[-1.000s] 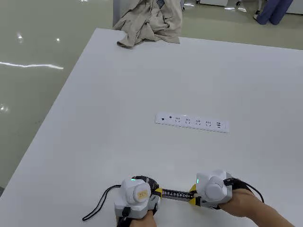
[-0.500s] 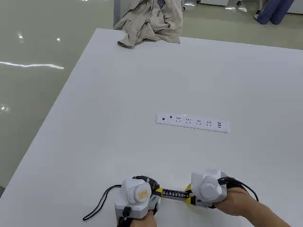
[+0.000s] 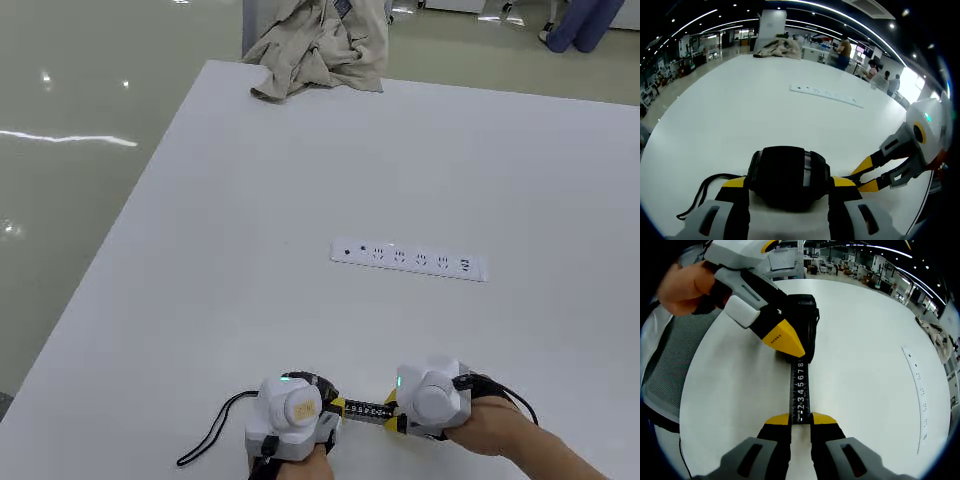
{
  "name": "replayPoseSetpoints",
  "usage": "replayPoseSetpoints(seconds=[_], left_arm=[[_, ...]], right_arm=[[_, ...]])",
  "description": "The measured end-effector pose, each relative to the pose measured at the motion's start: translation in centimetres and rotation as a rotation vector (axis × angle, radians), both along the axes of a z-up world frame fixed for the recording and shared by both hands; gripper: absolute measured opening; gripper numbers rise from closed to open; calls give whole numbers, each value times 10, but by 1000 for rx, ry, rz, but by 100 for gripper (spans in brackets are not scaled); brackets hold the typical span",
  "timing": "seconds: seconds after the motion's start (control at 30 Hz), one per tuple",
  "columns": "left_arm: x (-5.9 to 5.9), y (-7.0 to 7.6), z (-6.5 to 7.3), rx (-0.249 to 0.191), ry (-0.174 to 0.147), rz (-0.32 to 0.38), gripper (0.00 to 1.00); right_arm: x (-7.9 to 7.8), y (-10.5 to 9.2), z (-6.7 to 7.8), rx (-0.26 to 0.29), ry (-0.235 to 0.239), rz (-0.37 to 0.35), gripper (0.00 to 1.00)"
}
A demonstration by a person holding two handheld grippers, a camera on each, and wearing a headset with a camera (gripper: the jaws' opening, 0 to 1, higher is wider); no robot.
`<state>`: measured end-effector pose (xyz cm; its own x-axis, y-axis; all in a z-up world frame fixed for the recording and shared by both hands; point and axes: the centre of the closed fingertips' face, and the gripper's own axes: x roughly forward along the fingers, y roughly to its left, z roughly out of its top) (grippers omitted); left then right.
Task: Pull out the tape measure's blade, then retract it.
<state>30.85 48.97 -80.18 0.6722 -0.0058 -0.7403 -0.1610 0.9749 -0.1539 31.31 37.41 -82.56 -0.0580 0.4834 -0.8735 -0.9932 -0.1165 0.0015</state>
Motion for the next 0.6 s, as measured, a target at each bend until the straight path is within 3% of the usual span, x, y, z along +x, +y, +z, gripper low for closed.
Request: replayPoseSetpoints(seconds=[0.6], left_arm=[[1,0,1,1,3,0,60]], right_arm=[[-1,14,-2,5,0,5,14]])
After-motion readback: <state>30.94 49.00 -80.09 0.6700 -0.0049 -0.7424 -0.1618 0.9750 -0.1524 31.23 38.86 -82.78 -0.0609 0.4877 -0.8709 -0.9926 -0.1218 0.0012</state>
